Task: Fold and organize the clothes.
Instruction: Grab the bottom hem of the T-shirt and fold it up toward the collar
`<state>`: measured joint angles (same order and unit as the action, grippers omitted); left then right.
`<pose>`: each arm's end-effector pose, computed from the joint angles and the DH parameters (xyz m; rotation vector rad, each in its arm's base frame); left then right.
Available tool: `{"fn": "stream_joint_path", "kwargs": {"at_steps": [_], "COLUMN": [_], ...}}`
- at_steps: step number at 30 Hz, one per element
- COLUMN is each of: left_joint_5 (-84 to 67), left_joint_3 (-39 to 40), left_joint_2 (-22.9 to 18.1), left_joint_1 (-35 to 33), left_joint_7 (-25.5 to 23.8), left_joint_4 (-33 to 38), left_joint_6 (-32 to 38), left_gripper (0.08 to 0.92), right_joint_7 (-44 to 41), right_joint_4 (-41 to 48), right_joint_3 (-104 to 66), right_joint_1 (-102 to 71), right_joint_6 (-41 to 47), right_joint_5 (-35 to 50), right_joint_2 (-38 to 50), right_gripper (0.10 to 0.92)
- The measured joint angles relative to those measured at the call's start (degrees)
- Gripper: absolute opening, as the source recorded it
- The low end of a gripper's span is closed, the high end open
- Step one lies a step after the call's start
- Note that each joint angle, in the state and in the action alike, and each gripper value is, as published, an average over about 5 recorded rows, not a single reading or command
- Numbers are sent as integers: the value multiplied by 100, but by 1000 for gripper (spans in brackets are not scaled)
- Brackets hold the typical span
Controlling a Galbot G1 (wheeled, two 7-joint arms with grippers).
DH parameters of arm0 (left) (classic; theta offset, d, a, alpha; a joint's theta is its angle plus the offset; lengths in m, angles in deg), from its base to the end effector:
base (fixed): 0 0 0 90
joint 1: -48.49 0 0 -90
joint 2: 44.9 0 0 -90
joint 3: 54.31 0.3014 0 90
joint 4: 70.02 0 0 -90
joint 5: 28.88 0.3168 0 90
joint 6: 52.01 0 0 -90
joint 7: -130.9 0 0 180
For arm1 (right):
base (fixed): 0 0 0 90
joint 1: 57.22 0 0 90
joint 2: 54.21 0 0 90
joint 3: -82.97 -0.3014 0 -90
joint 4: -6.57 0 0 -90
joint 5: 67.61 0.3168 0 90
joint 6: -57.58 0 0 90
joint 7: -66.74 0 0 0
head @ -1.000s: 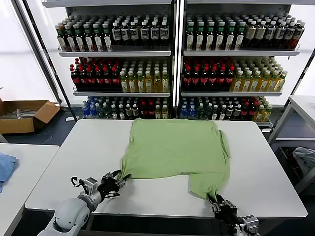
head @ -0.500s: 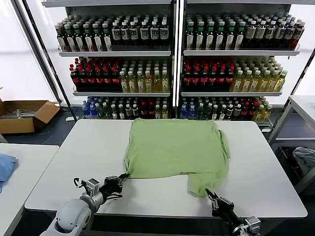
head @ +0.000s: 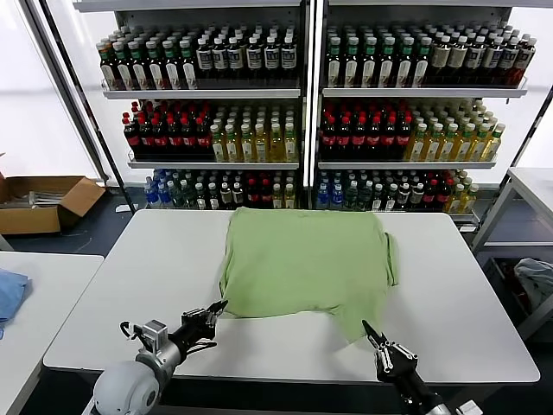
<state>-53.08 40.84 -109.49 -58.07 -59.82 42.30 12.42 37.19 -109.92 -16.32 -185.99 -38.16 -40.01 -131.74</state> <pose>0.2299 0.0539 -0.2508 -0.5874 -2.6627 0.0226 0.1265 -0.0793 -0.2894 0.6752 -3.0182 -0.3430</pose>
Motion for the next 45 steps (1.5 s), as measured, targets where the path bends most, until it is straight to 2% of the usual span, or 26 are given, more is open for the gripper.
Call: {"fn": "stream_joint_path", "kwargs": {"at_steps": [15,22,31,38,45], "left_joint_5": [-66,-189,-648,-976,-1119], "left_joint_3": [-1020,-1137,-784,-192,445], "left_joint_2": [-273,-119,337,629,725], "left_joint_1": [-1643,-1813,-1001,92,1212], "left_joint_7": [208,280,338,384,392], "left_joint_4": [1293,1511,1048,230,-725], "left_joint_6": [-152,-266,-409,-482,-532], "left_gripper": [85,85,85,85,85], "right_joint_7": [-505,-411,94,581,965], "right_joint_4": [-276,-354,21,600,1312], "right_joint_3": [-575,-611,-310,56,515], "right_joint_1": [-1152,-1141,-112,963,1970], "right_joint_6": [-763,-776,-568,-342,-130], "right_joint_5": [266,482,632,580,364], "right_joint_2": [-146,12,372,682,925], "right_gripper": [105,105,105,105,112]}}
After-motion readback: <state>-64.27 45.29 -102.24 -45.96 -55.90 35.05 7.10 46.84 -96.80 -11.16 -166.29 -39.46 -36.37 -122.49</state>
